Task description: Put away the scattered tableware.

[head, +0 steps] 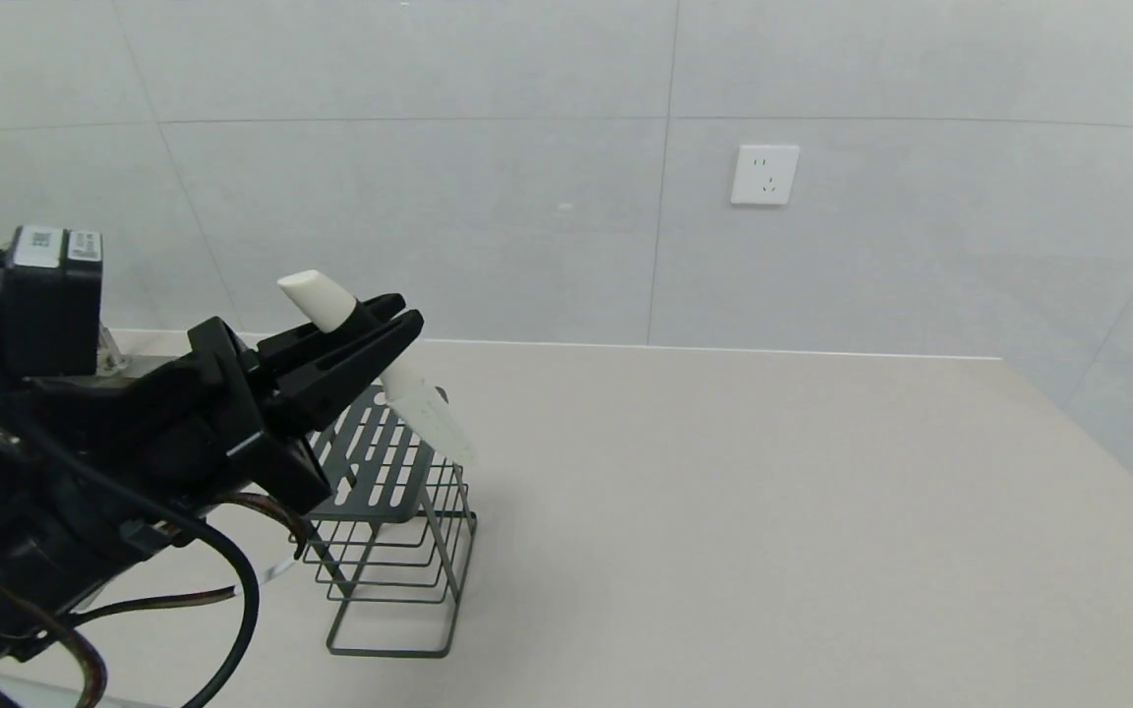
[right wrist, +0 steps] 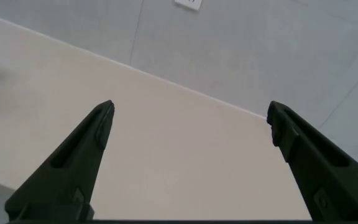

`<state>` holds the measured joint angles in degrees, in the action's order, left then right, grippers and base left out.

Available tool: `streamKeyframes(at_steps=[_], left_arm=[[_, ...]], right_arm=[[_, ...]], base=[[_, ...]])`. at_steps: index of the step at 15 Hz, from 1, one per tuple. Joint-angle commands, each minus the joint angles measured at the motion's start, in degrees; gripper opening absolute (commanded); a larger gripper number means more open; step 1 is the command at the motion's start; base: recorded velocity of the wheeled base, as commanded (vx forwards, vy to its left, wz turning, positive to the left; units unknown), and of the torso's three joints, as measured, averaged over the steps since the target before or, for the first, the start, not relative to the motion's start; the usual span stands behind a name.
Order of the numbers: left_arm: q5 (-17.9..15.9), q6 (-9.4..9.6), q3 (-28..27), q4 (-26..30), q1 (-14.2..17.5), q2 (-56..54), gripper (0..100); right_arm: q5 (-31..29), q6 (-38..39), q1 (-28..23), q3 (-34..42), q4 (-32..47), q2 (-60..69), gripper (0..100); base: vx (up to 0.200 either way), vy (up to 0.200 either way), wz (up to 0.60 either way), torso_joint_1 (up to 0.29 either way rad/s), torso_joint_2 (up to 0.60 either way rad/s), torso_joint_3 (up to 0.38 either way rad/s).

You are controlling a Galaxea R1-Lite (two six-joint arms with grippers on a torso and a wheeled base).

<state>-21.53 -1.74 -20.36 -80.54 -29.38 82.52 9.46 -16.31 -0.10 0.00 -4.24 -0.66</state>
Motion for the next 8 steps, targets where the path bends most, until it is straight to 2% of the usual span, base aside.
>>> streamKeyframes(at_steps=[1,2,4,5,8], left_arm=[[0.3,1.57,-1.6,3.7,-0.4,-3.1,0],[1.8,2.62,-3.4,7.2,-0.4,-4.3,0],[6.4,2.71,-7.6,13.2,-0.5,-5.2,0],[9.0,2.71,-9.3,15.5,-0.3,-4.8,0],[14.1,4.20,-12.2,18.3,-0.4,-4.0,0]], right_arm=[[0.2,1.7,0.1,0.0,0.3,0.0,0],[0.2,5.0,0.1,0.0,0.6,0.0,0],[0.3,16.4,0.1,0.0,0.8,0.0,0],[0.3,19.0,0.2,0.0,0.7,0.0,0],[0.0,19.7,0.1,0.0,0.7,0.0,0]], base=[[0.000,0.000,0.00,0.000,0.00,0.000],[0.000,0.000,0.00,0.000,0.00,0.000],[0.000,0.000,0.00,0.000,0.00,0.000],[0.000,0.000,0.00,0.000,0.00,0.000],[0.000,0.000,0.00,0.000,0.00,0.000]])
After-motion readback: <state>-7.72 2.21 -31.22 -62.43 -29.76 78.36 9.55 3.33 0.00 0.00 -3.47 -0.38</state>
